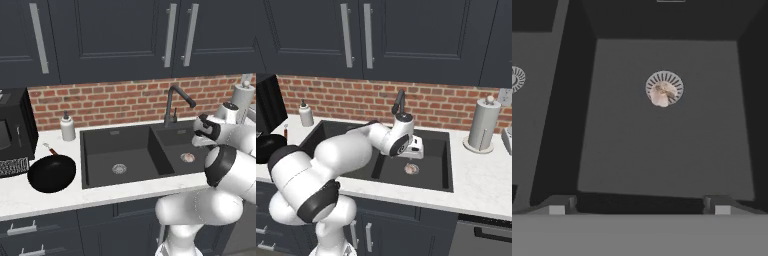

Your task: Pick the garlic from the sink and place it in the bowl. Then pick the bowl and place it in the microwave. Then close the microwave door and press the start button.

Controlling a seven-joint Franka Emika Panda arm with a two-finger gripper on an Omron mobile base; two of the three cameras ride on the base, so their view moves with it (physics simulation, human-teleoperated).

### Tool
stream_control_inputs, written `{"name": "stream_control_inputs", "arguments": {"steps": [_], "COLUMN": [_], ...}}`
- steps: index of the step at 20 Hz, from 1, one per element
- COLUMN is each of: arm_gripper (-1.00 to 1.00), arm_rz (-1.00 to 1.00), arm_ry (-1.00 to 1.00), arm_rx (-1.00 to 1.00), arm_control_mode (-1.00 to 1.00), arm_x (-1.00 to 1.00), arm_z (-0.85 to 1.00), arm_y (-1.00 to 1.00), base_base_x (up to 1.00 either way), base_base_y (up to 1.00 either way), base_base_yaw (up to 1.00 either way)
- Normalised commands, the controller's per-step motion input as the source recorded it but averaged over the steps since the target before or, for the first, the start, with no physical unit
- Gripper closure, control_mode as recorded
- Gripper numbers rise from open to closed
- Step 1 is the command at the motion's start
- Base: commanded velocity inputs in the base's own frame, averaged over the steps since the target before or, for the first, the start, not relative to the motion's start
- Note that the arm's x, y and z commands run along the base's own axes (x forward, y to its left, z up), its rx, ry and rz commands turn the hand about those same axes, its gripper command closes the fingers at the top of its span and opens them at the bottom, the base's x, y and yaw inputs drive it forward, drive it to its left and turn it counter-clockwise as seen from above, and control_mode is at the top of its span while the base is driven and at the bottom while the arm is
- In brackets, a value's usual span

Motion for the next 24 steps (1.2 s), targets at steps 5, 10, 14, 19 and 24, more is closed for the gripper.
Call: {"name": "stream_control_inputs", "arguments": {"steps": [5,10,14,19,24], "arm_gripper": [-1.00,-1.00,-1.00,-1.00,-1.00], "arm_rz": [0.00,0.00,0.00,0.00,0.00], "arm_ry": [0.00,0.00,-0.01,-0.01,-0.01], "arm_rx": [0.00,0.00,0.00,0.00,0.00], "arm_control_mode": [-1.00,-1.00,-1.00,-1.00,-1.00], "arm_x": [0.30,0.27,0.03,0.07,0.09], "arm_z": [-0.10,-0.21,-0.30,-0.26,-0.36], "arm_y": [0.00,0.00,-0.04,-0.06,0.00], "base_base_x": [0.00,0.00,0.00,0.00,0.00], "base_base_y": [0.00,0.00,0.00,0.00,0.00], "base_base_yaw": [0.00,0.00,0.00,0.00,0.00]}}
